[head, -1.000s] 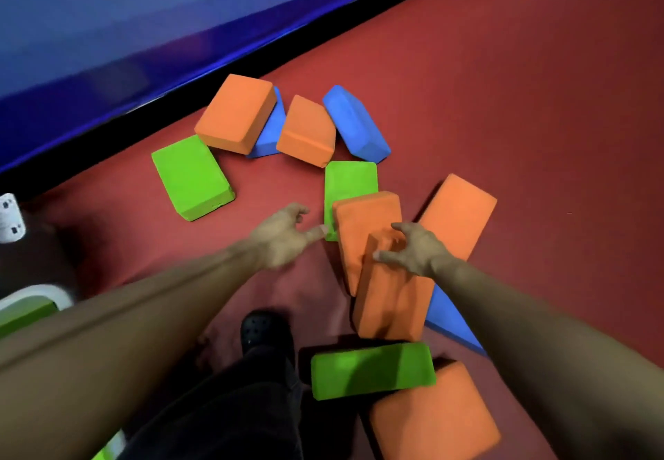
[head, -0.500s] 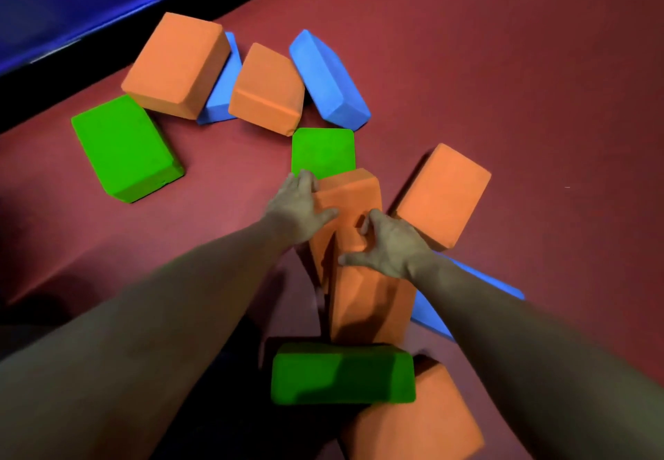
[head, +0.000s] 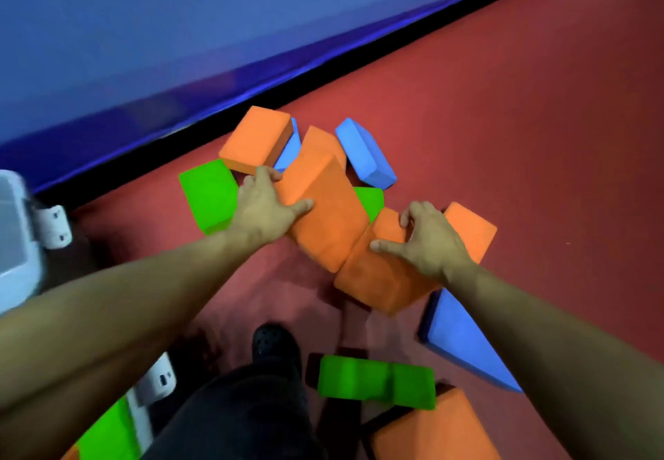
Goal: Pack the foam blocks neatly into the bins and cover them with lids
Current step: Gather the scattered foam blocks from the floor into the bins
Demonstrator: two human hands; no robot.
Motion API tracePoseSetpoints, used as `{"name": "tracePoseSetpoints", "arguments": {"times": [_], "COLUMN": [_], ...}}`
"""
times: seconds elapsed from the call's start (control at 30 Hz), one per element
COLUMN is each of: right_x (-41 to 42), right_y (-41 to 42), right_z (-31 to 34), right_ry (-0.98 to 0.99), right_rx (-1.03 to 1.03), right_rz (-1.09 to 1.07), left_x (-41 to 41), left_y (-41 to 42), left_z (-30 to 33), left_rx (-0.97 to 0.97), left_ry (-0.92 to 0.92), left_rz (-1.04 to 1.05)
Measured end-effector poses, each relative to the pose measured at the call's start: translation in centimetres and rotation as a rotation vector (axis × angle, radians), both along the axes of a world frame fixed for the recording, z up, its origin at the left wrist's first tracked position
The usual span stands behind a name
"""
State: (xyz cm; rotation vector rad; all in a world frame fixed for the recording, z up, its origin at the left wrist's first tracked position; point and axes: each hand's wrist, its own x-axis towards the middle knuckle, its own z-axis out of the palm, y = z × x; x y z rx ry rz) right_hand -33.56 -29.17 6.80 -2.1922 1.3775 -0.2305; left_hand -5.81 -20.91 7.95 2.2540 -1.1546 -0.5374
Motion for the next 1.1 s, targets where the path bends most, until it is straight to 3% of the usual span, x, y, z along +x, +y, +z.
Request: {"name": "tracePoseSetpoints", "arguments": {"times": [0.23,0.43,0.6,0.77,1.1], "right_x": [11.4,21.8,27.6,29.7,29.5], "right_y": [8.0,19.9,28.5,30.7,33.2], "right_z": [12.6,18.8,19.7,21.5,21.6], "right_ry": [-0.208,-0.312,-0.286,-0.227,0.037], "right_rx": [-0.191,-0.221,-0.180,-0.197,-0.149], "right_rz": [-0.069,0.138,0.332,0.486,0.833], "left_x": [10.5,18.3,21.8,22.8,22.5], "left_y": [14.9,34.1,49.5,60.0,66.5], "left_z": [15.1,21.7,22.3,21.4,18.3], "left_rx": [-0.199,-0.347,-0.317,-0.273,-0.154], "left_ry": [0.034,0.085,0.161,0.220,0.398], "left_rz": [0.349,0.617,0.693,0.694,0.639]}}
